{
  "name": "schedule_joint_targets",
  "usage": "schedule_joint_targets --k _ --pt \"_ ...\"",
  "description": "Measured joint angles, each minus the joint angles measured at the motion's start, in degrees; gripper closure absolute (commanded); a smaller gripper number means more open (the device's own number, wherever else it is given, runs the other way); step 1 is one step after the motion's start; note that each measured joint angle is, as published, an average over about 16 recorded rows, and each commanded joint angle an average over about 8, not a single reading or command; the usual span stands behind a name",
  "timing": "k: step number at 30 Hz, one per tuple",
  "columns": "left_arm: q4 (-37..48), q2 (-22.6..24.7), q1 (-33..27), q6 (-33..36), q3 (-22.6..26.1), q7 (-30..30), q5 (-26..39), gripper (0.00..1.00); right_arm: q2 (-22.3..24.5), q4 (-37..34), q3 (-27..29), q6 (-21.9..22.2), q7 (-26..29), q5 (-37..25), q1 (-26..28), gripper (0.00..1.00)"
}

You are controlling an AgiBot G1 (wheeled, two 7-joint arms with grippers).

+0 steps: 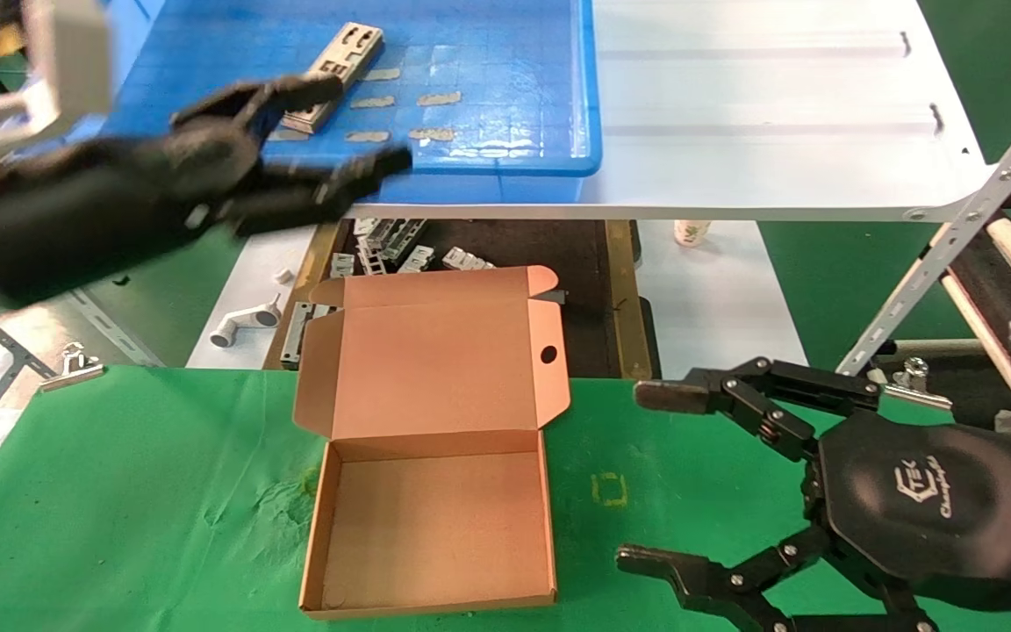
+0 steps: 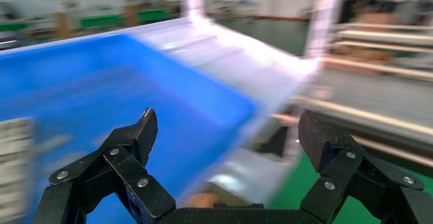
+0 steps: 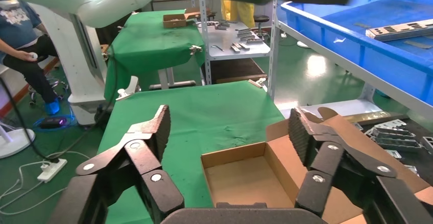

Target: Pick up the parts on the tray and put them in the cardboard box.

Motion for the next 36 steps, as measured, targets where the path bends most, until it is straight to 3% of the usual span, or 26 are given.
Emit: schedule_joint_targets --k 7,15,24,34,36 --pt "10.4 5.4 -10.3 -7.7 4.6 -0.6 10.8 0.00 0.0 0.0 0.0 0.0 0.0 0.0 0.0 1.00" --pt "25.1 10.7 -20.9 -9.3 9.0 0.5 18.9 0.00 0.0 0.0 0.0 0.0 0.0 0.0 0.0 1.00" --pt "38.7 15.5 -27.9 -9.8 11.1 3.8 22.5 0.00 0.0 0.0 0.0 0.0 0.0 0.0 0.0 1.00" --pt "49.0 19.5 -31.6 -11.3 11.2 7.7 22.9 0.00 0.0 0.0 0.0 0.0 0.0 0.0 0.0 1.00" --pt "50.6 20.1 -32.1 -11.5 11.1 8.4 22.8 0.04 0.0 0.0 0.0 0.0 0.0 0.0 0.0 1.00"
